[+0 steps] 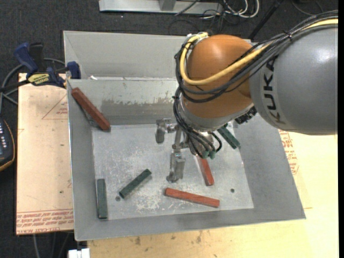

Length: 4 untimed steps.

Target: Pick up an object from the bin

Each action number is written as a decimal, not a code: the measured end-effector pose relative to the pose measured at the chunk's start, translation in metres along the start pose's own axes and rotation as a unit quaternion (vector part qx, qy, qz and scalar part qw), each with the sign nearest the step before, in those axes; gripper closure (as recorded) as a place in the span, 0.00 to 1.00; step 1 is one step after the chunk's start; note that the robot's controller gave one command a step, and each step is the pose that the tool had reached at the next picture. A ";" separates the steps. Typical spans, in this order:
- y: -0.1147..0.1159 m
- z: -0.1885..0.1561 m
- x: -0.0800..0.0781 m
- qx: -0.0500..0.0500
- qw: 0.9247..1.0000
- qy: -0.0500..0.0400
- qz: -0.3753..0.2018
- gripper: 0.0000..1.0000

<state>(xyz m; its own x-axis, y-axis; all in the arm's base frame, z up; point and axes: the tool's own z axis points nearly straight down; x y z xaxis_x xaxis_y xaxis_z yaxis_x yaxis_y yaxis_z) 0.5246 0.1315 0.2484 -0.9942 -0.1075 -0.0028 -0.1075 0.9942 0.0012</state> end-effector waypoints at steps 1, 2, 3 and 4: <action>0.031 0.134 0.026 0.001 0.990 0.005 0.143 0.00; -0.048 0.181 -0.004 0.002 0.992 0.002 0.122 0.00; -0.007 0.171 0.008 0.000 0.978 0.002 0.210 0.00; -0.008 0.171 0.008 0.000 0.977 0.002 0.212 1.00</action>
Offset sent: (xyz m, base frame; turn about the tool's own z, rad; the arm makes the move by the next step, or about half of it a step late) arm -0.0268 0.0269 -0.1302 0.2899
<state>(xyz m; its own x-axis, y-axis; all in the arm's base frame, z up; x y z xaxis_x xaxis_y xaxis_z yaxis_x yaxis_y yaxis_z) 0.5184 0.1230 0.0774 -0.9493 0.3143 0.0009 0.3143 0.9493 0.0011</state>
